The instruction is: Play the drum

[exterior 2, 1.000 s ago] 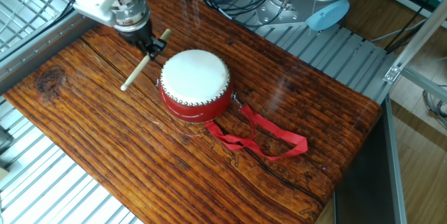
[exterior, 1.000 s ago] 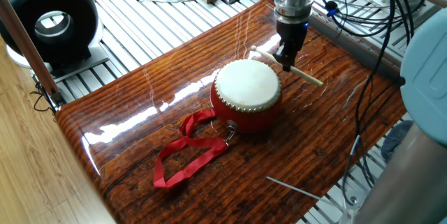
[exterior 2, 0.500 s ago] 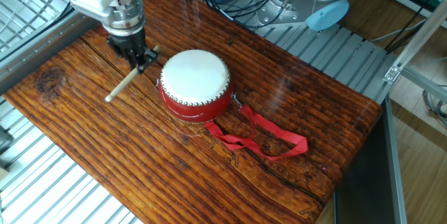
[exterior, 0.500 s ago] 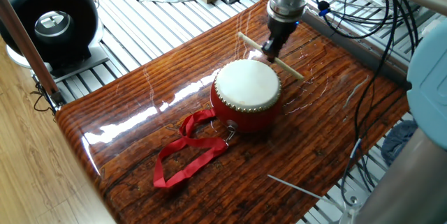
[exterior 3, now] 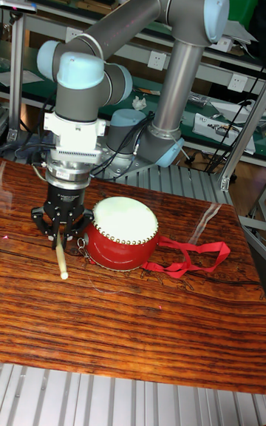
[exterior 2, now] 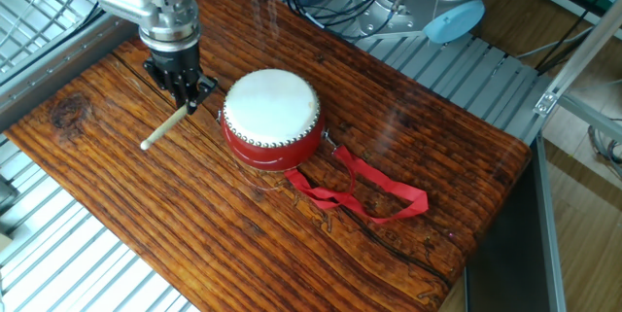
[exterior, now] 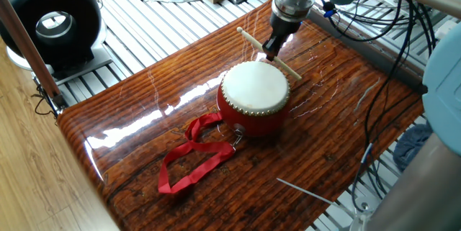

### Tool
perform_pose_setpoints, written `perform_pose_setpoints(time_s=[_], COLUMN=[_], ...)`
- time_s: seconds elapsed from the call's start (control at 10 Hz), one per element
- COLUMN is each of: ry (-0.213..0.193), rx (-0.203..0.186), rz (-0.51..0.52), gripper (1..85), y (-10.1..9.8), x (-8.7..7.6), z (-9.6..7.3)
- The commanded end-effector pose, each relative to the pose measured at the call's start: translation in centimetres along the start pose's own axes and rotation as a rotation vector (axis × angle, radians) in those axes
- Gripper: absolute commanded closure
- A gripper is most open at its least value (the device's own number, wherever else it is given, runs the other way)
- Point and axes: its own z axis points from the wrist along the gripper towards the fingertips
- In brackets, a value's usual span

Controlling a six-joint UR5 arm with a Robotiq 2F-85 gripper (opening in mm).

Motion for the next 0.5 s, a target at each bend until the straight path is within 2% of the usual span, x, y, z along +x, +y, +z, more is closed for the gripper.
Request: perform_pose_setpoints(time_s=[0.0,0.4], ry=[0.033,0.096], rx=[0.000,-0.022], rz=[-0.001,-0.029], gripper=[84.7,84.7], y=[0.1,-0.7], x=[1.6,3.9], z=[-2.3,-5.5])
